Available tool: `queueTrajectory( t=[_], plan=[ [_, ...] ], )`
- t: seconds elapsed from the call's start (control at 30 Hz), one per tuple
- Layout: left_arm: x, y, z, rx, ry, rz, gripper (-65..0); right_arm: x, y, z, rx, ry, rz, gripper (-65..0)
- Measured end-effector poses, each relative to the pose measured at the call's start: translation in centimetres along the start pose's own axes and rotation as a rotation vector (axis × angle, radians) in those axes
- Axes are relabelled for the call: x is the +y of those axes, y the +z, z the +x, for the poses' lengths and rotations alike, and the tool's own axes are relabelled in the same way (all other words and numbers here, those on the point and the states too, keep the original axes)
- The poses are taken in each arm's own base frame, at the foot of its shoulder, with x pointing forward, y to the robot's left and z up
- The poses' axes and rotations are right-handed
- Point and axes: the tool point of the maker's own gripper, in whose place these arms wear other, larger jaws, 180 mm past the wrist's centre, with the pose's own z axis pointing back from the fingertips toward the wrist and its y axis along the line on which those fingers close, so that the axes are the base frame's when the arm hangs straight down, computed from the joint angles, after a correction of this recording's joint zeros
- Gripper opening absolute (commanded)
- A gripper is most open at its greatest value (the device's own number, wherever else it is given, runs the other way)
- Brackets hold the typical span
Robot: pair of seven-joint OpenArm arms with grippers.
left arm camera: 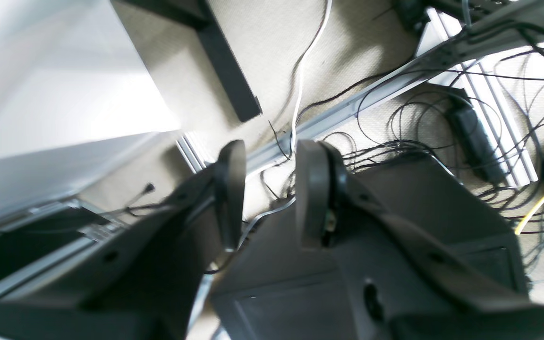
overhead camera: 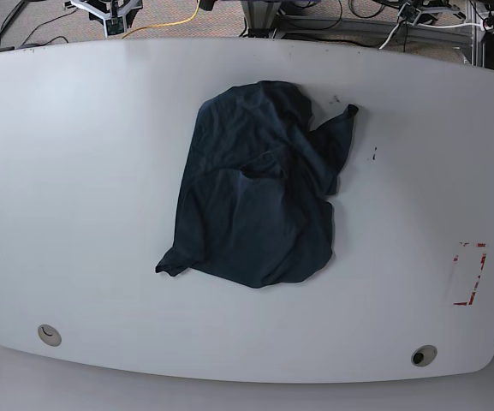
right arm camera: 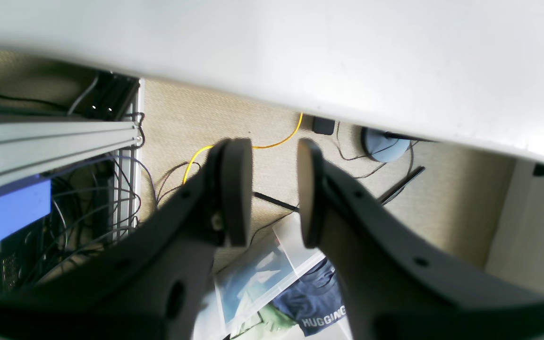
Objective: Layout the t-shirt on the table in an organized manner, then fold the t-shirt properly
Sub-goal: 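Raise both arms from rest and swing them toward the table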
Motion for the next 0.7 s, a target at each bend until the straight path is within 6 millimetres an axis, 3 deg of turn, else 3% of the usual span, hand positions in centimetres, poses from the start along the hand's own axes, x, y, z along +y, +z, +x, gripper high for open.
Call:
queueTrajectory(
  t=[0.27,0.6,0.7],
  plan=[
    [0.2,-2.3,-0.2,0.026,-0.004,0.001,-48.5,-1.0,-1.5,-0.3,0.013,-0.055,-0.049,-48.5],
    [1.6,-4.1,2.1,-0.023,-0.034,0.026,-48.1,0.2,-4.6,0.3,0.06,-0.074,-0.008,-48.7],
    [0.9,-5.0,3.3,-0.034,-0.069,0.008,-47.7,0.3,-6.1,-0.1,0.085,-0.079,0.0,-48.8]
  ],
)
